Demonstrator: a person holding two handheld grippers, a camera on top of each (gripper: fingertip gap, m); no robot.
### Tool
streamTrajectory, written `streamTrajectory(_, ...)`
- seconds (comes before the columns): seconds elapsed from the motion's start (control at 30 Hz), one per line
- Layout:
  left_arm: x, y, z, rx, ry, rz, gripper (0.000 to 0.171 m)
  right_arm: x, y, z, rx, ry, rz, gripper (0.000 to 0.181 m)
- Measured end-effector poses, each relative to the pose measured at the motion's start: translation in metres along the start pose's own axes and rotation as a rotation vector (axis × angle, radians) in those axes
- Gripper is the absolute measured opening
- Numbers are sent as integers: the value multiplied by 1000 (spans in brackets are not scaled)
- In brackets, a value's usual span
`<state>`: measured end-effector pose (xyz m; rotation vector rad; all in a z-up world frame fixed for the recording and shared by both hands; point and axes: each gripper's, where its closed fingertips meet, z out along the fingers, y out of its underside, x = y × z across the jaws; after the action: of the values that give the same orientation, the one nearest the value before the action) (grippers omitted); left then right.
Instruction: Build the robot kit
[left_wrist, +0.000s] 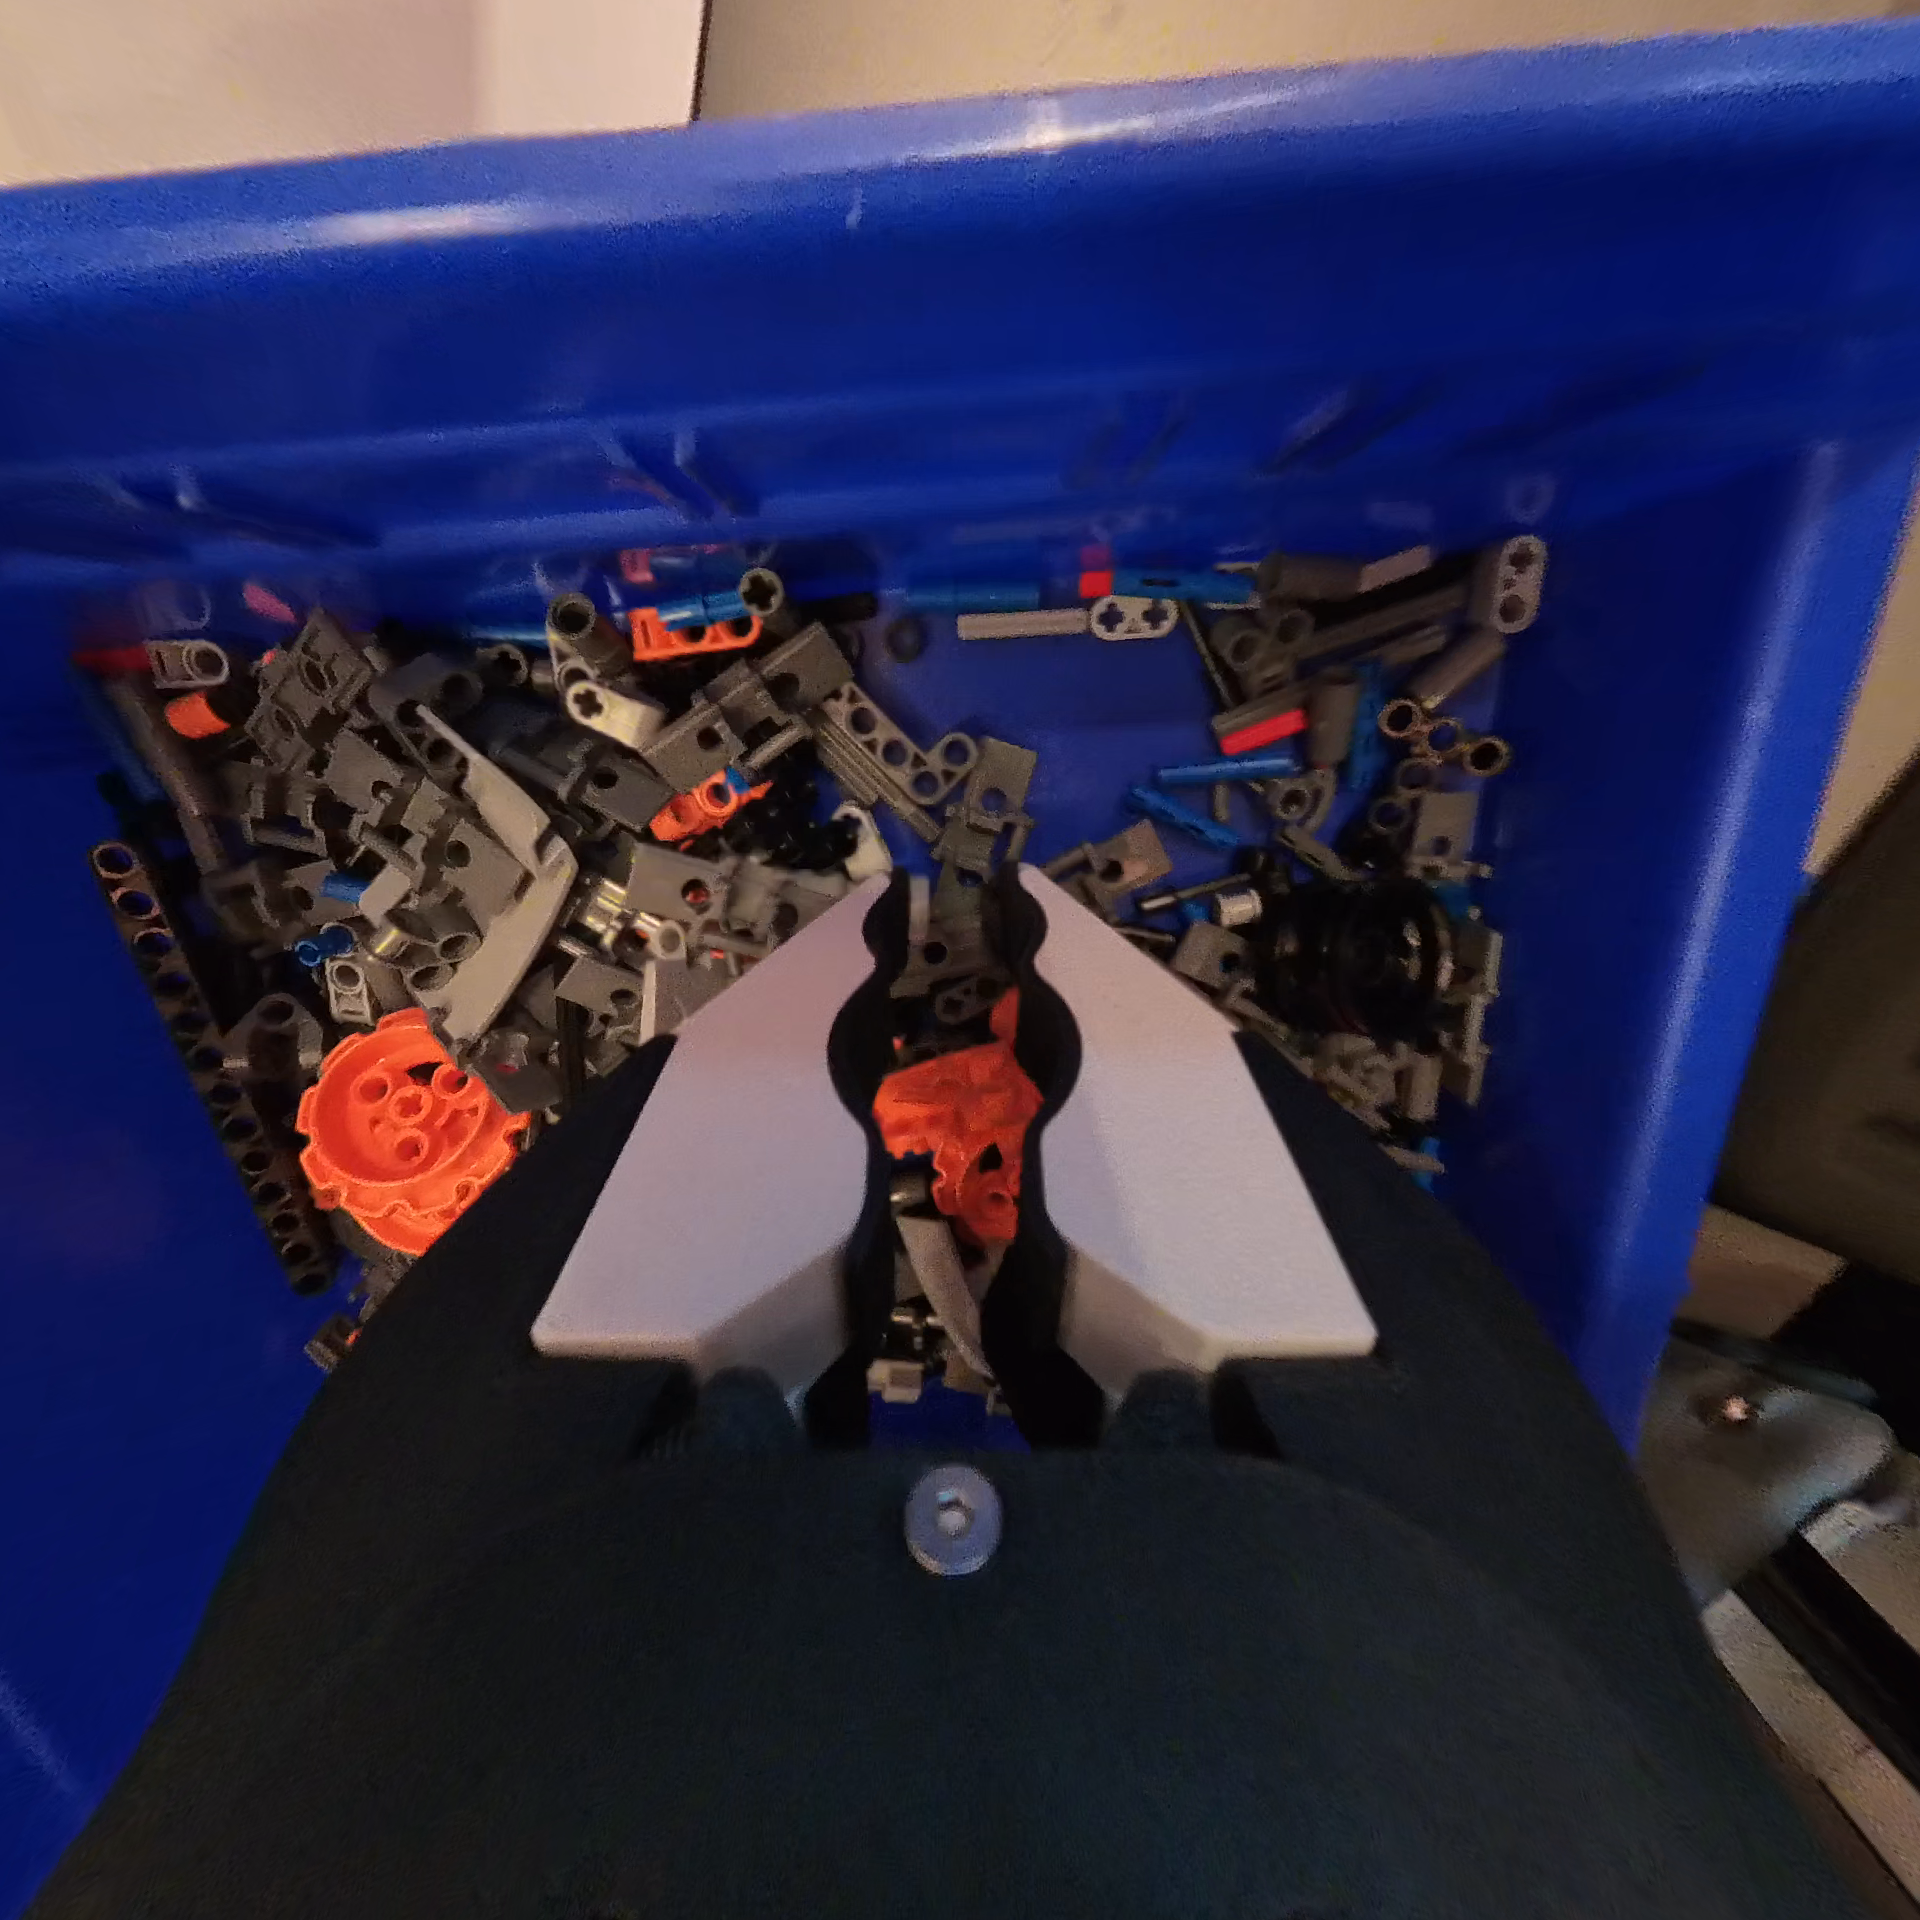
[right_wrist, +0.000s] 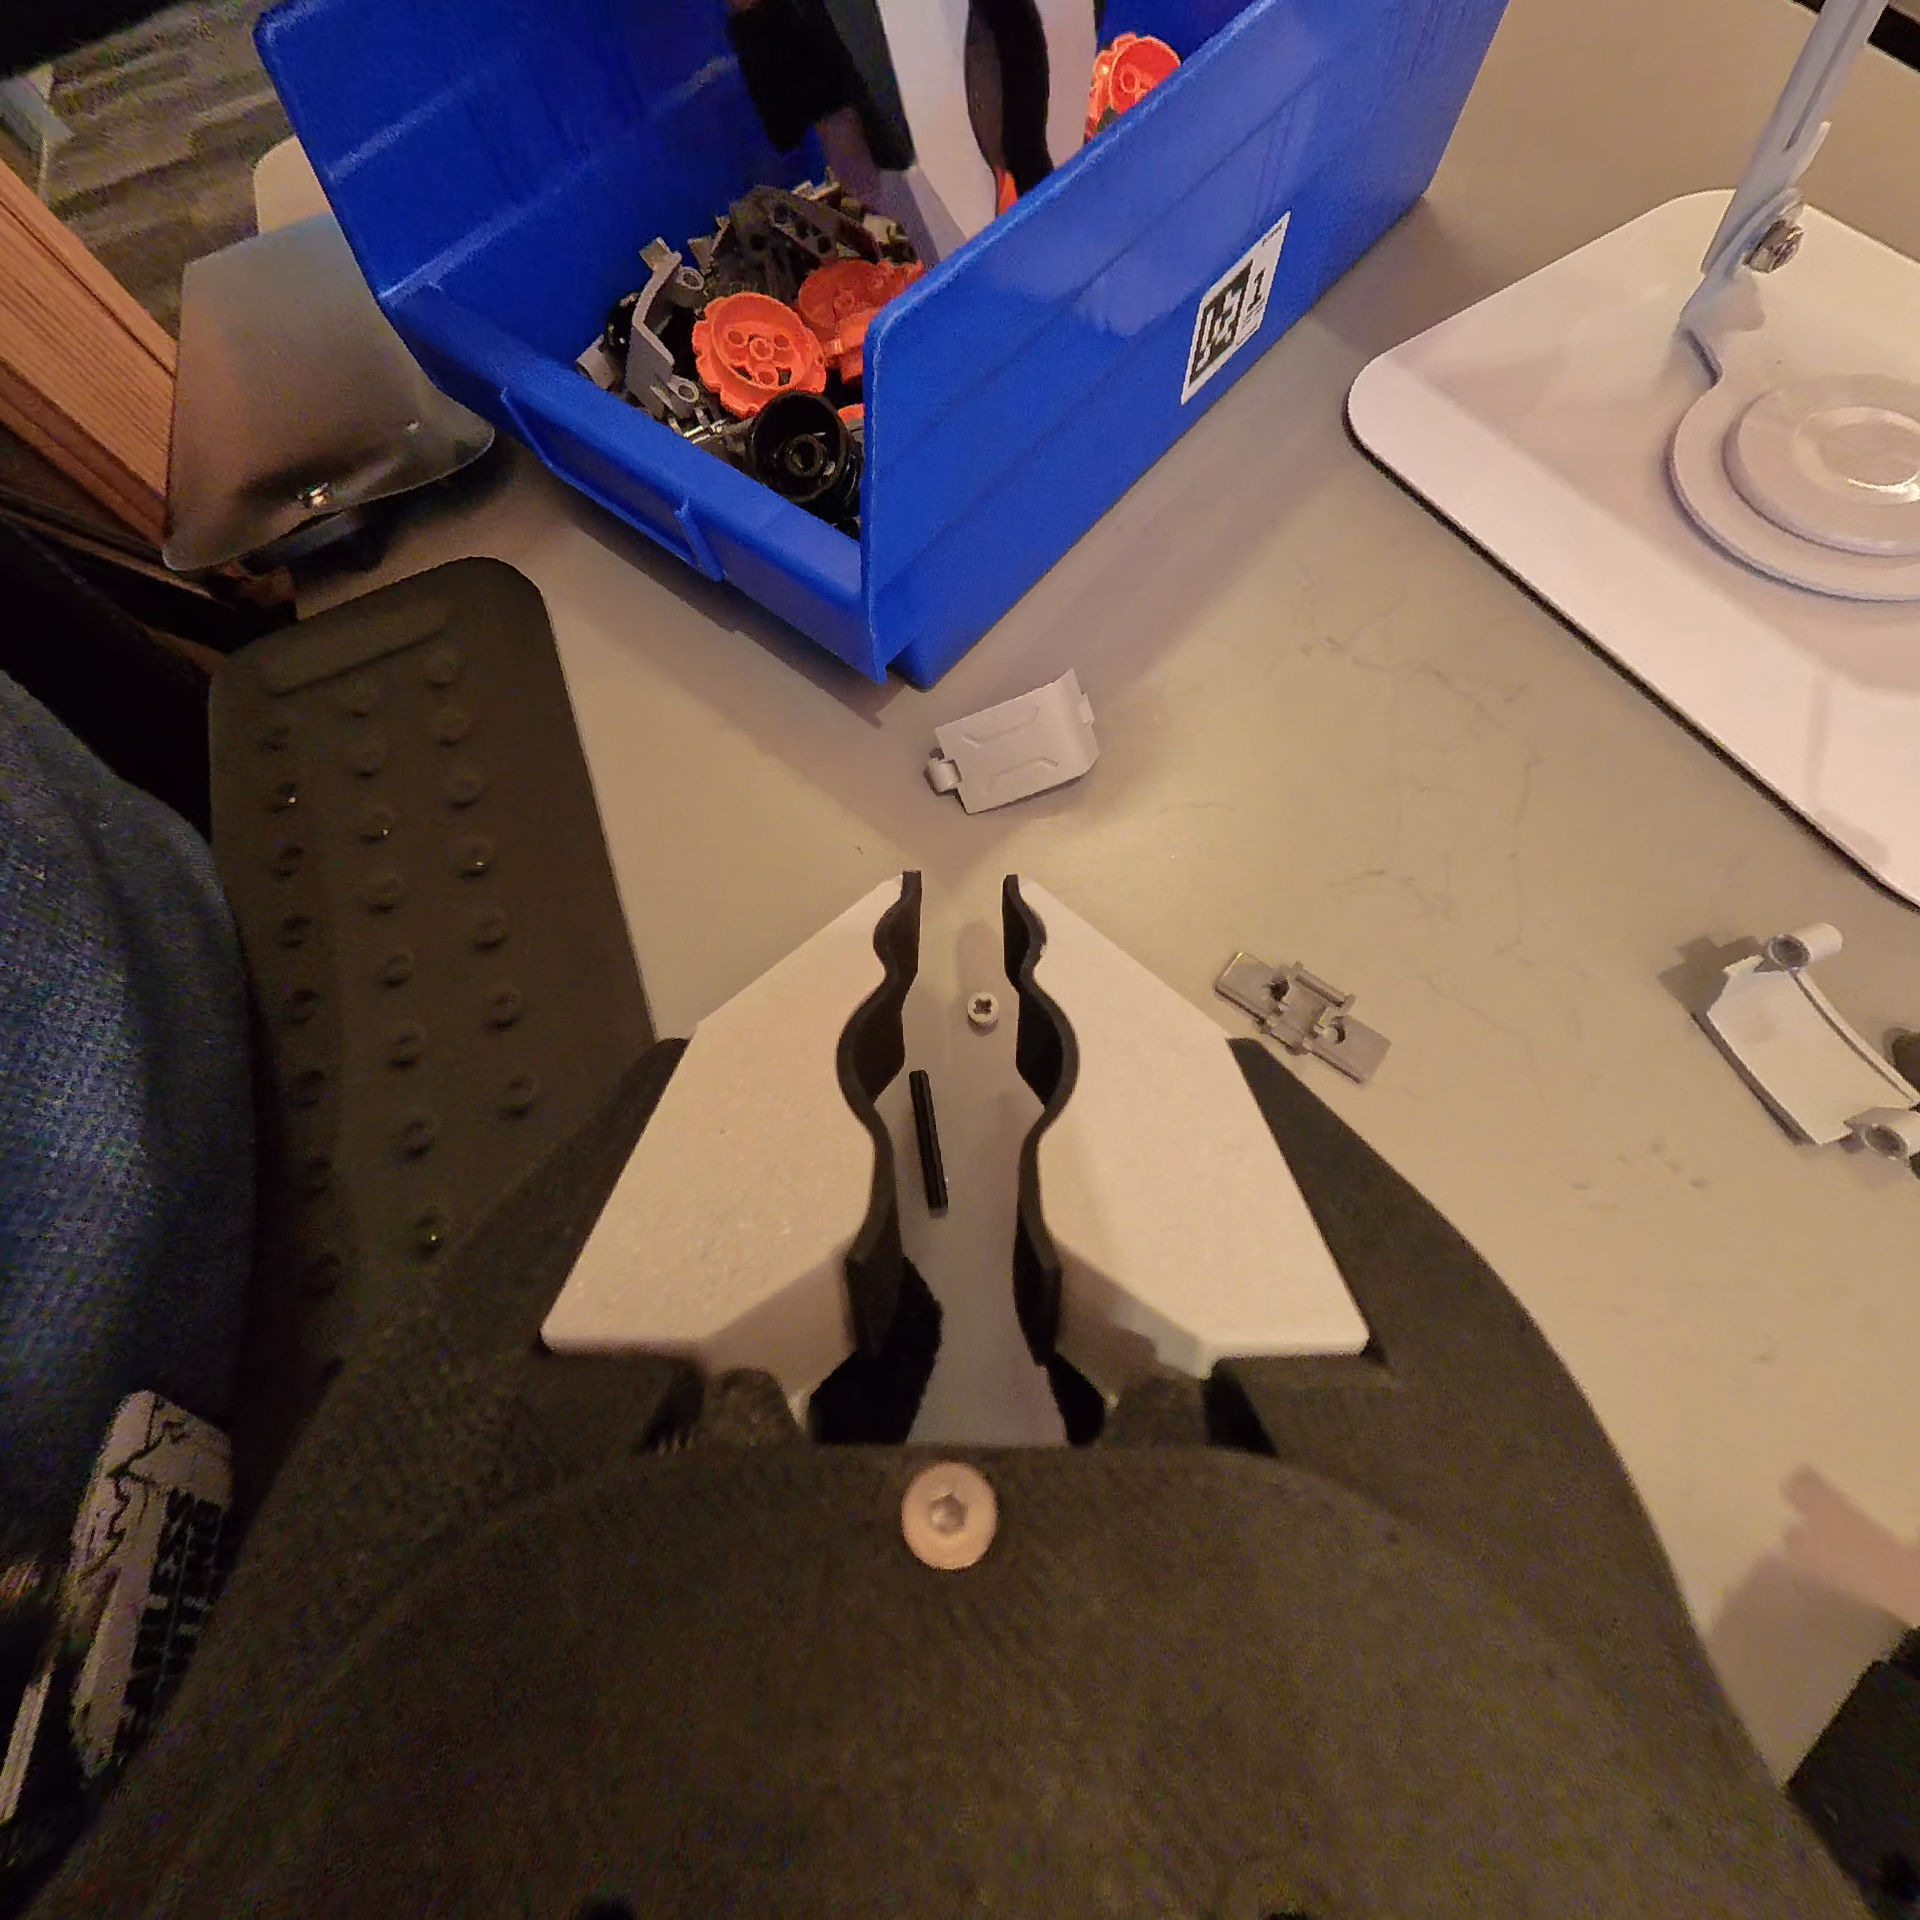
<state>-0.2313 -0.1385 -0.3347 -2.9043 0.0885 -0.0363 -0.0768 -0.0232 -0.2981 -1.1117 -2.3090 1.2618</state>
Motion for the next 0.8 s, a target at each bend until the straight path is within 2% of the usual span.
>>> streamTrajectory(0.07, 10, -5, -11, 61, 77, 26, 20, 0, 0, 0, 2, 0, 0, 13)
streamTrajectory(0.17, 51, -11, -24, 124, 287, 103, 25, 0, 1, 1, 7, -5, 15, 13)
streamTrajectory(0.2, 65, -7, -24, 106, 349, 133, 31, 0, 1, 1, 8, -7, 18, 13)
streamTrajectory(0.27, 77, 6, -13, 17, 348, 205, 42, -1, 1, 2, 8, -10, 19, 13)
streamTrajectory(0.33, 82, 19, -2, -63, 332, 276, 35, 0, 0, 2, 9, -8, 16, 13)
streamTrajectory(0.5, 71, 14, -3, -30, 288, 247, 34, 3, -2, 0, 16, 1, 20, 13)
streamTrajectory(0.67, 21, 14, -24, 41, 159, 123, 34, 2, 0, 0, 12, 0, 26, 13)
streamTrajectory(0.8, -9, 30, -31, 17, 86, 77, 35, 1, 0, 1, 11, -5, 25, 13)
